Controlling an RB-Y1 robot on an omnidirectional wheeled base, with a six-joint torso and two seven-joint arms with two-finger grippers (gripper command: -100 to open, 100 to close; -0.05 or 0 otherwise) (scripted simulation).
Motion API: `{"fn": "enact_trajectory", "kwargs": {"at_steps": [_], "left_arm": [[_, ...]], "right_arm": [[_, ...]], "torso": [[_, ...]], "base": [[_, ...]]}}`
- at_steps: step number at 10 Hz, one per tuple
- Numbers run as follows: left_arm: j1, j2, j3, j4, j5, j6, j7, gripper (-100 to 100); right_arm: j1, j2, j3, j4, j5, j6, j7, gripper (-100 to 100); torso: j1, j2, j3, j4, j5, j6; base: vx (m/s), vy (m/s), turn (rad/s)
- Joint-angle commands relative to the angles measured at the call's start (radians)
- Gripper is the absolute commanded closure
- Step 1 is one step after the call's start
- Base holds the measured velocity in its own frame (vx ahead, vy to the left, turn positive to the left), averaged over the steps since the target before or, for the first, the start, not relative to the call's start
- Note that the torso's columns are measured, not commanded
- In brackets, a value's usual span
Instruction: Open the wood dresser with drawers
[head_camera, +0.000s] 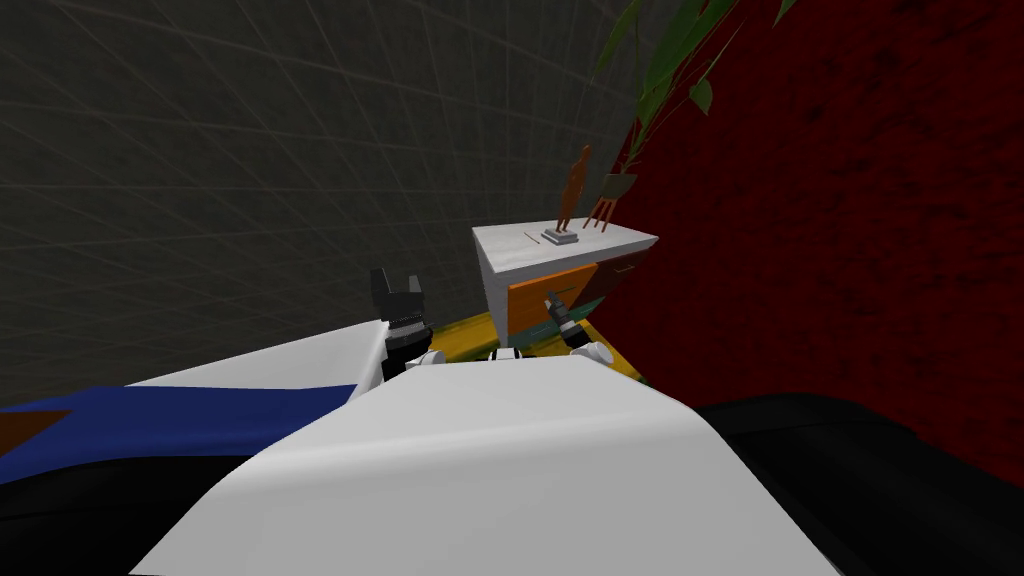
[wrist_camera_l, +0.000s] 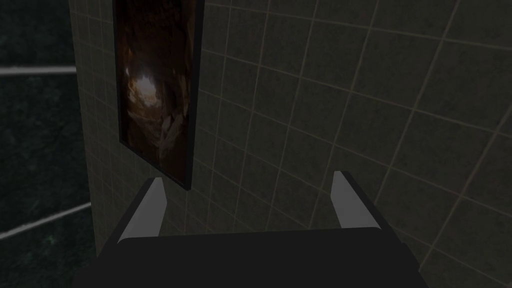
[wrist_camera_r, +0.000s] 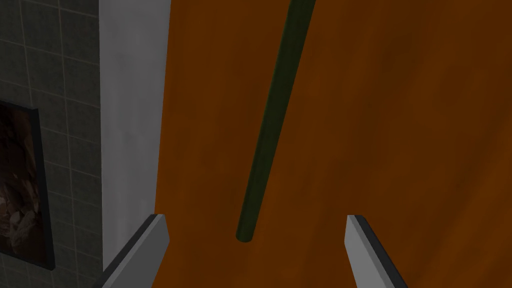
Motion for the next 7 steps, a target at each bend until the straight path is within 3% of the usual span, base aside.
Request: {"fn": "enact_trajectory", "kwargs": {"at_steps": [1, 3, 4, 5, 7], "left_arm": [[0.0, 0.0, 0.0, 0.0, 0.0, 0.0, 0.0, 0], [0.0, 0.0, 0.0, 0.0, 0.0, 0.0, 0.0, 0], [0.0, 0.0, 0.0, 0.0, 0.0, 0.0, 0.0, 0], [0.0, 0.0, 0.0, 0.0, 0.0, 0.0, 0.0, 0], [-0.001, 0.0, 0.0, 0.0, 0.0, 0.0, 0.0, 0]], "right_arm": [[0.011, -0.019, -0.004, -0.029, -0.001, -0.019, -0.027, -100], [0.011, -0.024, -0.005, -0.032, -0.001, -0.02, -0.03, -100], [0.002, -0.001, -0.001, -0.004, 0.0, -0.002, -0.004, 100], [0.008, -0.012, -0.001, -0.021, 0.002, -0.016, -0.022, 100], [-0.04, 0.01, -0.06, 0.005, 0.009, -0.063, -0.009, 100]], "torso": [[0.001, -0.002, -0.001, -0.001, 0.0, 0.0], [0.004, -0.009, -0.006, -0.003, 0.001, 0.0], [0.001, -0.005, -0.003, -0.002, 0.0, 0.0], [-0.002, 0.001, 0.0, 0.0, -0.001, 0.0], [-0.002, 0.0, -0.001, 0.002, 0.001, -0.001]], "base": [[0.067, 0.039, 0.07], [0.07, 0.047, 0.029], [-0.046, -0.04, -0.097], [-0.028, -0.024, -0.013], [-0.158, -0.071, 0.388]]}}
